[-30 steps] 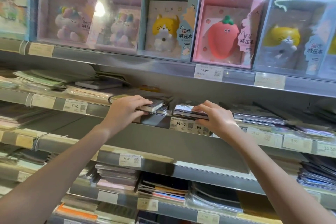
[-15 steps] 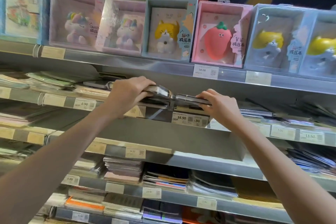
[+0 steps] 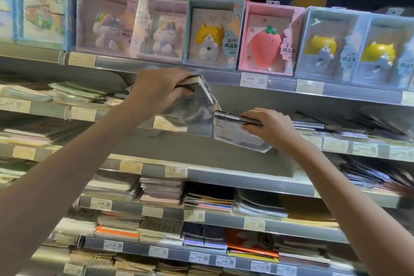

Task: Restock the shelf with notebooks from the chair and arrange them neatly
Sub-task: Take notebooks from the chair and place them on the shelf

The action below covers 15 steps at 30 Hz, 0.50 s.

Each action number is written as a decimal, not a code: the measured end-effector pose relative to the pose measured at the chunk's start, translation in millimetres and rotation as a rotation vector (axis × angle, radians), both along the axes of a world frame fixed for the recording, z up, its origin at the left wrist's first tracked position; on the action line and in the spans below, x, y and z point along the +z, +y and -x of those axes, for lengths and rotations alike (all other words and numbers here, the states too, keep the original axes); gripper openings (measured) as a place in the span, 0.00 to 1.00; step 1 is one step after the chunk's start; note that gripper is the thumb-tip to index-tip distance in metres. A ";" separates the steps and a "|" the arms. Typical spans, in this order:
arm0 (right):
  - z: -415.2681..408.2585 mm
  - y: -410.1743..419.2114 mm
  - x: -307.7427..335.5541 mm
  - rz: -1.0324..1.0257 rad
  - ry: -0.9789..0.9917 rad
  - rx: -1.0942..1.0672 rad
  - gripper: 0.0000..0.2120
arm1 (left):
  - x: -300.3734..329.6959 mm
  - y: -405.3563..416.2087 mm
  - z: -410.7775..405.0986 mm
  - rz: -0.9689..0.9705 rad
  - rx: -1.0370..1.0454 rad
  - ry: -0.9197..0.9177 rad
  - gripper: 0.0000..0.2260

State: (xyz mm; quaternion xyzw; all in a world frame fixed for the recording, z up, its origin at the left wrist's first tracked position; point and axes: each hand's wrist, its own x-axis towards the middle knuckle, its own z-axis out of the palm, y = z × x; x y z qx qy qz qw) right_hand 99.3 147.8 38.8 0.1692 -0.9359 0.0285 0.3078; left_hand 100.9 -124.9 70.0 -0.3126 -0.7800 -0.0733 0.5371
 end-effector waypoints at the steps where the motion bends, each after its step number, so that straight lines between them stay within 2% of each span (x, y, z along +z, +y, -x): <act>1: -2.6 -1.7 -6.1 0.005 -0.018 0.009 0.14 | -3.0 -2.1 -3.3 0.012 0.005 -0.022 0.22; 7: -16.3 -13.6 -51.9 0.018 -0.184 0.034 0.13 | -55.2 -16.4 -5.1 0.019 0.034 -0.296 0.17; 11: -22.3 -19.8 -99.5 0.015 -0.303 0.003 0.11 | -109.6 -21.0 -3.8 0.078 0.127 -0.489 0.17; 15: -27.9 -24.2 -155.9 0.023 -0.436 -0.005 0.15 | -178.0 -32.9 2.3 0.069 0.063 -0.642 0.16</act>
